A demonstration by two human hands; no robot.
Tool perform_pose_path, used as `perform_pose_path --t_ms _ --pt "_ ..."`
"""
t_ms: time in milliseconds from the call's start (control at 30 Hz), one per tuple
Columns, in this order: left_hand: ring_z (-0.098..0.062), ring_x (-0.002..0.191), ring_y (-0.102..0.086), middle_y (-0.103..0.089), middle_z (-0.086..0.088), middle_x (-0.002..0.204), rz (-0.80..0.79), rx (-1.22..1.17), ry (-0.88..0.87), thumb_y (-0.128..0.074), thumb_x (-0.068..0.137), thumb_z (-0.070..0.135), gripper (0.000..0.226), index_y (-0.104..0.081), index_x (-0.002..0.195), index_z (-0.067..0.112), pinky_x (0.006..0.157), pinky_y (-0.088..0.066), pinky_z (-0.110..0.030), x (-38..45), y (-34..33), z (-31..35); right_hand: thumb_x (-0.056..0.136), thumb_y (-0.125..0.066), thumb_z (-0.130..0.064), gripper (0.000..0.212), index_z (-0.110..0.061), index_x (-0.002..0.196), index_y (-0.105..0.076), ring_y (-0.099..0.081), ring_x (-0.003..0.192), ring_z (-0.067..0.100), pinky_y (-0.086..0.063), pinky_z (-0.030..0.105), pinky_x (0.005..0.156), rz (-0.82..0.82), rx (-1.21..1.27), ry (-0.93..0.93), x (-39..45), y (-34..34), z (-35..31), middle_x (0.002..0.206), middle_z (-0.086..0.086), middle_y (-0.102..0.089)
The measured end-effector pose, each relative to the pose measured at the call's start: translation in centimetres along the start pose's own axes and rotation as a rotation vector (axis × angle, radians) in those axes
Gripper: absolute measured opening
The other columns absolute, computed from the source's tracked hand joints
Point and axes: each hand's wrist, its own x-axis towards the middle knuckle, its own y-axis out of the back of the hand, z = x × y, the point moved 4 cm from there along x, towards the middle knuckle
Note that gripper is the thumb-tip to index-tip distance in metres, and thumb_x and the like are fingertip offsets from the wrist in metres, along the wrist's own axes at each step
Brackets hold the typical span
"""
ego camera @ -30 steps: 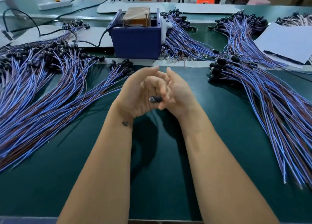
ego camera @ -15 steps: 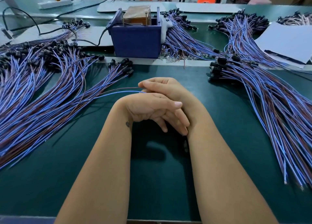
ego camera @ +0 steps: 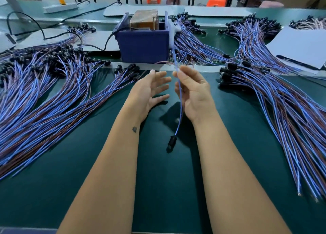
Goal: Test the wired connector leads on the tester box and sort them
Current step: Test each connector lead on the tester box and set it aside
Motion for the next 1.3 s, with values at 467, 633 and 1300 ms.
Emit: perform_pose_path --t_ms 467,633,1300 --pt "0.002 0.067 -0.063 -0.064 0.007 0.084 0.125 0.132 -0.226 -0.041 0.104 0.015 0.021 -0.061 0.099 0.021 0.066 -0.053 -0.017 0.6 -0.1 0.2 0.085 -0.068 0.003 0.005 0.000 0.087 -0.065 -0.062 0.058 0.009 -0.051 0.019 0.058 -0.043 -0.502 0.045 -0.9 -2.2 2.0 0.073 0.011 -0.068" --pt "0.005 0.069 -0.063 -0.063 0.009 0.085 0.028 0.224 -0.252 -0.044 0.104 0.014 0.020 -0.060 0.096 0.023 0.070 -0.051 -0.018 0.7 -0.1 0.2 0.090 -0.062 -0.006 0.008 -0.011 0.094 -0.058 -0.065 0.067 0.020 -0.056 0.036 0.067 0.023 -0.650 0.107 -0.8 -1.9 2.0 0.082 0.015 -0.072" --pt "-0.010 0.089 -0.067 -0.069 0.002 0.095 0.107 -0.087 -0.307 -0.043 0.104 0.015 0.018 -0.059 0.109 0.014 0.084 -0.053 -0.027 1.5 1.3 0.1 0.080 -0.049 -0.020 0.027 -0.020 0.066 -0.072 -0.039 0.050 0.006 -0.031 0.027 0.056 0.007 -0.871 0.111 -0.8 -1.6 1.4 0.042 -0.015 -0.045"
